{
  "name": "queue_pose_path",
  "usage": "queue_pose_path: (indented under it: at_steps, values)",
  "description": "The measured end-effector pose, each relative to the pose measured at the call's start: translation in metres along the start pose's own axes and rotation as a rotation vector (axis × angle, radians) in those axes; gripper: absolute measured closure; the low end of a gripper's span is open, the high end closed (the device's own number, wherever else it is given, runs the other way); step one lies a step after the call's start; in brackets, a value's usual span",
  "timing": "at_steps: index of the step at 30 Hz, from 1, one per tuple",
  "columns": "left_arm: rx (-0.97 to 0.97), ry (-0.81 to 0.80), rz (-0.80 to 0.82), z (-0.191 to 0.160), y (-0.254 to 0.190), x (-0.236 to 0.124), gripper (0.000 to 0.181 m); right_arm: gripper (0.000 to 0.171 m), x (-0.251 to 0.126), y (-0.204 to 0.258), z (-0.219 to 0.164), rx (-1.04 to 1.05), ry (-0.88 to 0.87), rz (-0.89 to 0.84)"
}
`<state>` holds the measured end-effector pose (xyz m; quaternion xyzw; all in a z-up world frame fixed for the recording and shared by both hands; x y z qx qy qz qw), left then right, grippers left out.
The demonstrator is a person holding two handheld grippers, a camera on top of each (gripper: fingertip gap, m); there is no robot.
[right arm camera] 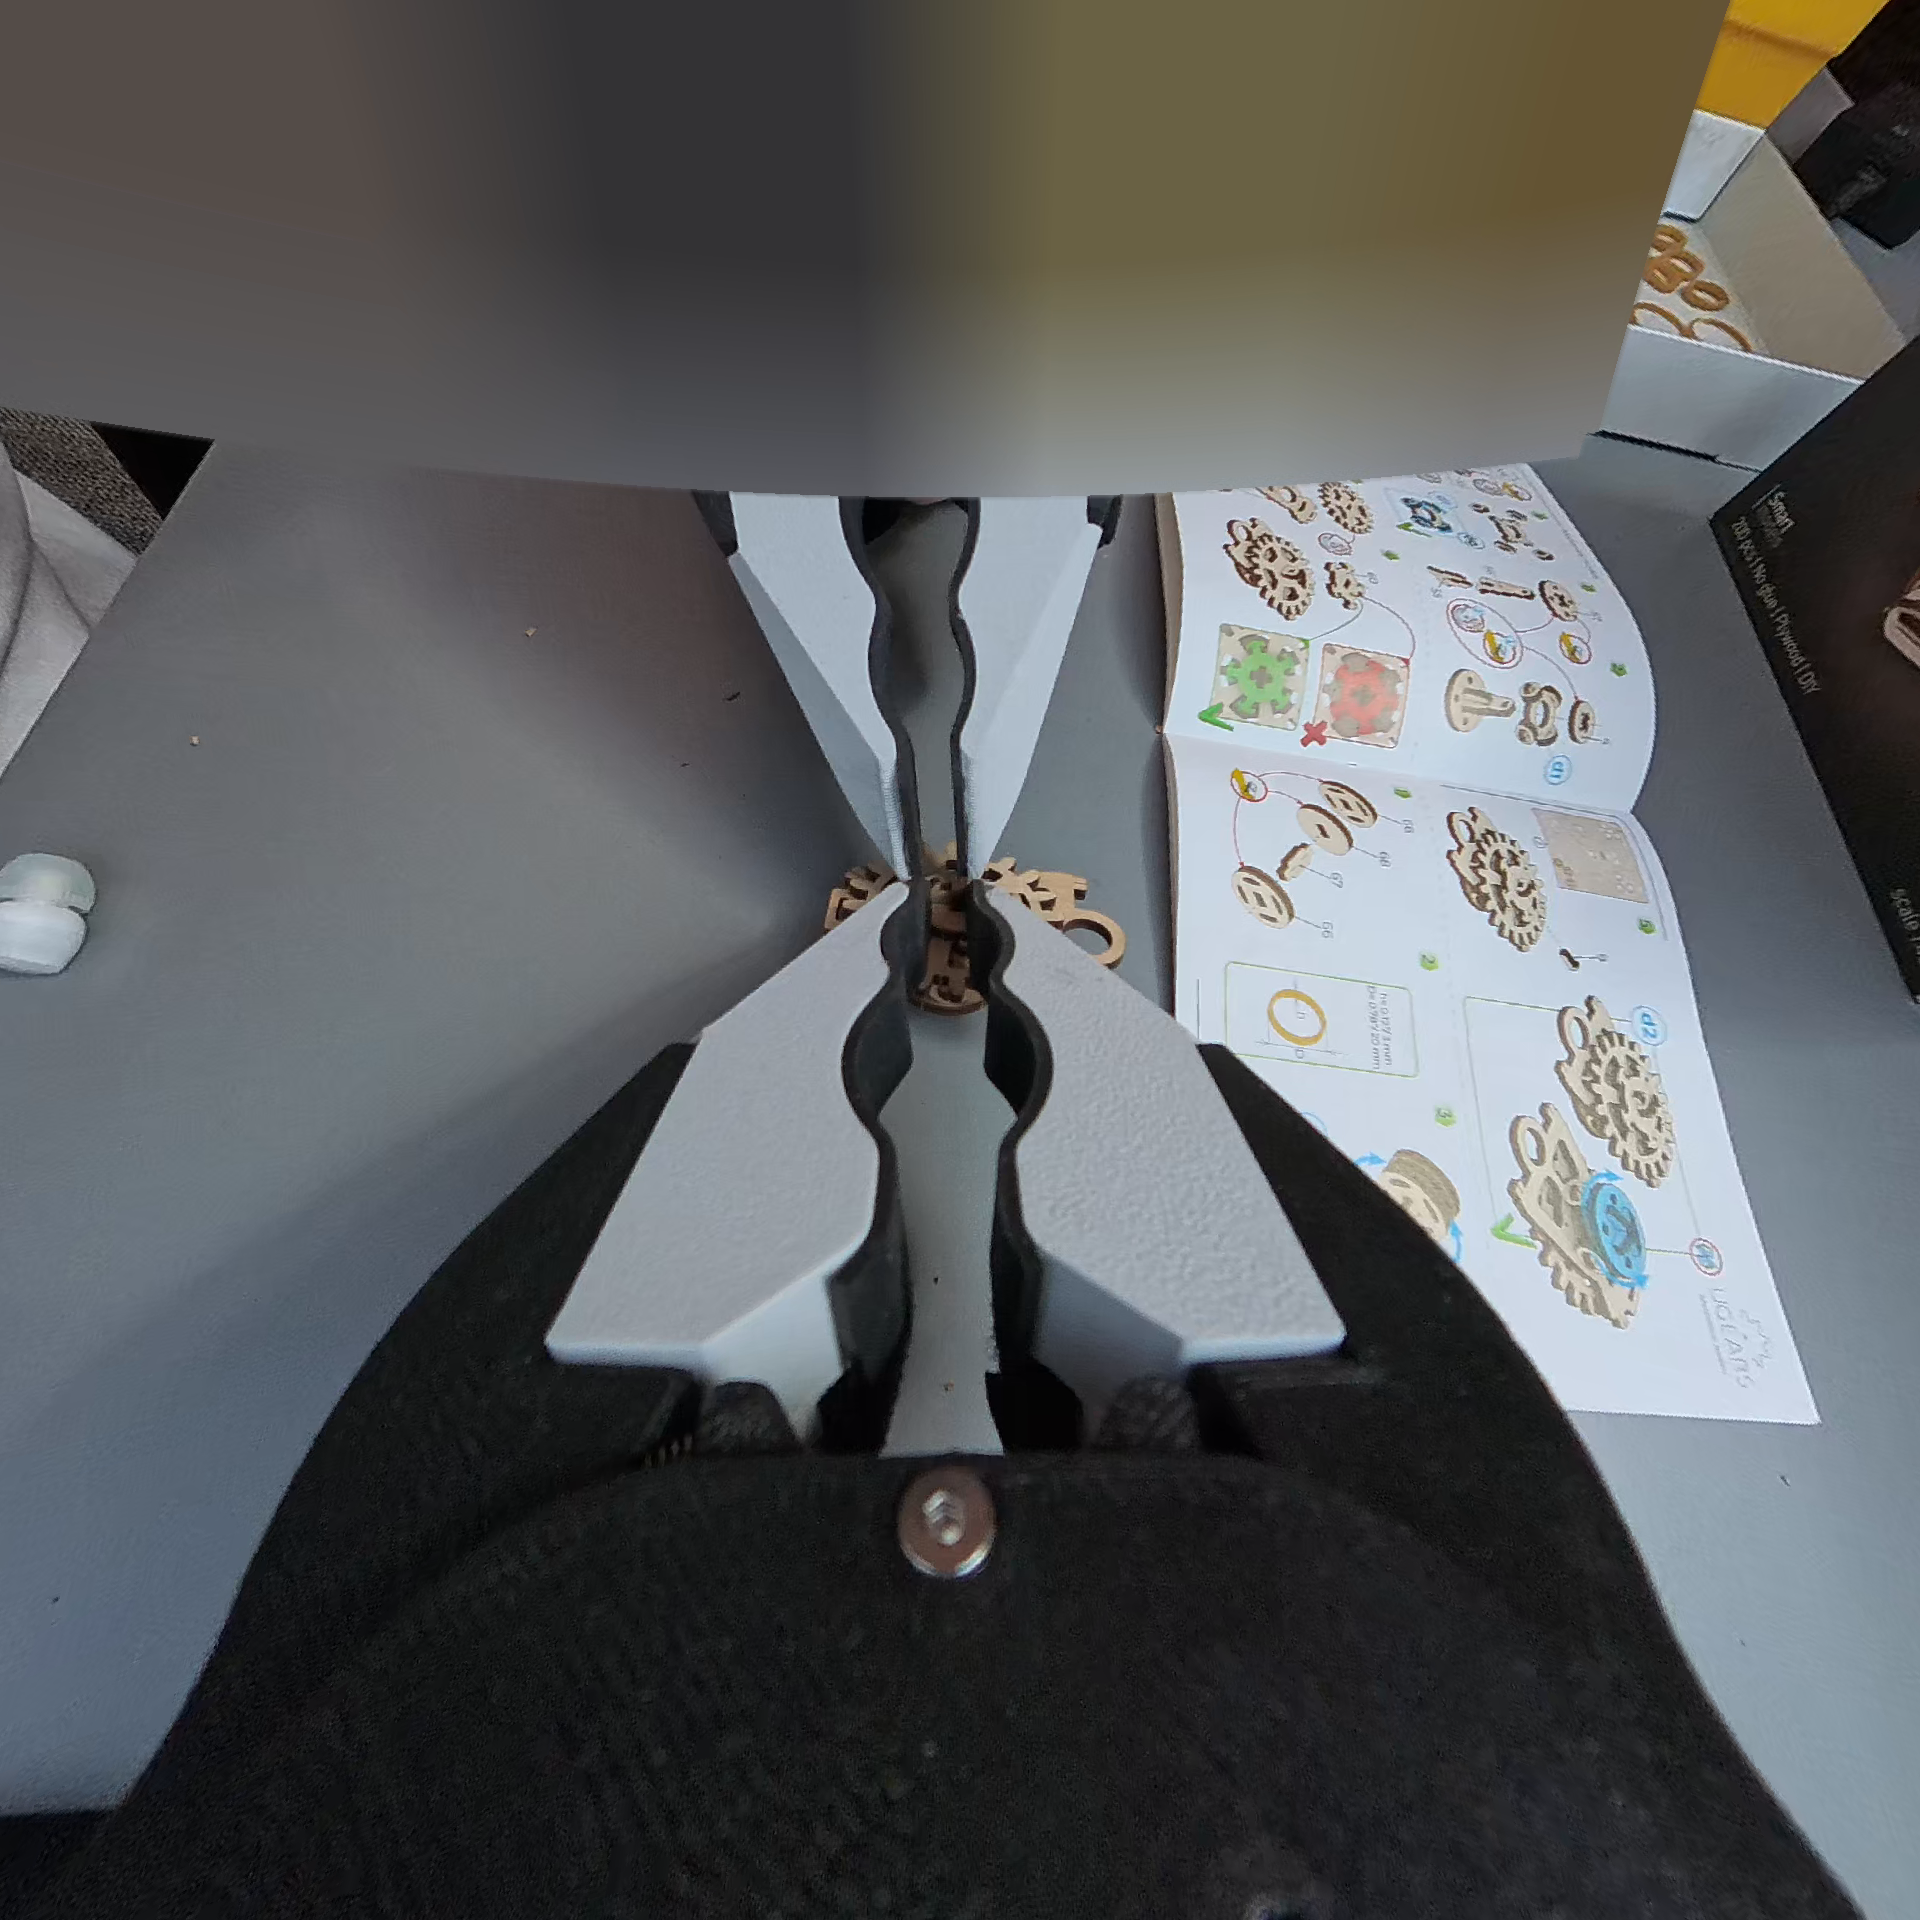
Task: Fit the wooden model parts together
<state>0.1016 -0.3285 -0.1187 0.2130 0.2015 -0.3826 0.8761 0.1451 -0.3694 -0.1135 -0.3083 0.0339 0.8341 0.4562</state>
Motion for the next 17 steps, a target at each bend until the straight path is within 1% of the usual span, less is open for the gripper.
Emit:
queue_pose_path:
  at_steps: [10,17]
  values:
    - [-0.053,0.011,-0.002,-0.0001,0.0005,0.0004,0.179,0.166,0.0004,0.0004,0.0,0.018,0.0,0.01]
    - [-0.067,0.022,0.02,0.0004,0.0,0.0015,0.179,0.166,-0.0002,0.001,-0.0002,-0.011,0.008,0.0]
Point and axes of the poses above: each gripper's, where its closed fingertips meet, x out along the fingers, z out of its top, y = z × x across the jaws, the point moved 4 cm from there along -x, back along the fingers, and after that the axes turned 4 degrees about -z, right-handed, at the moved point
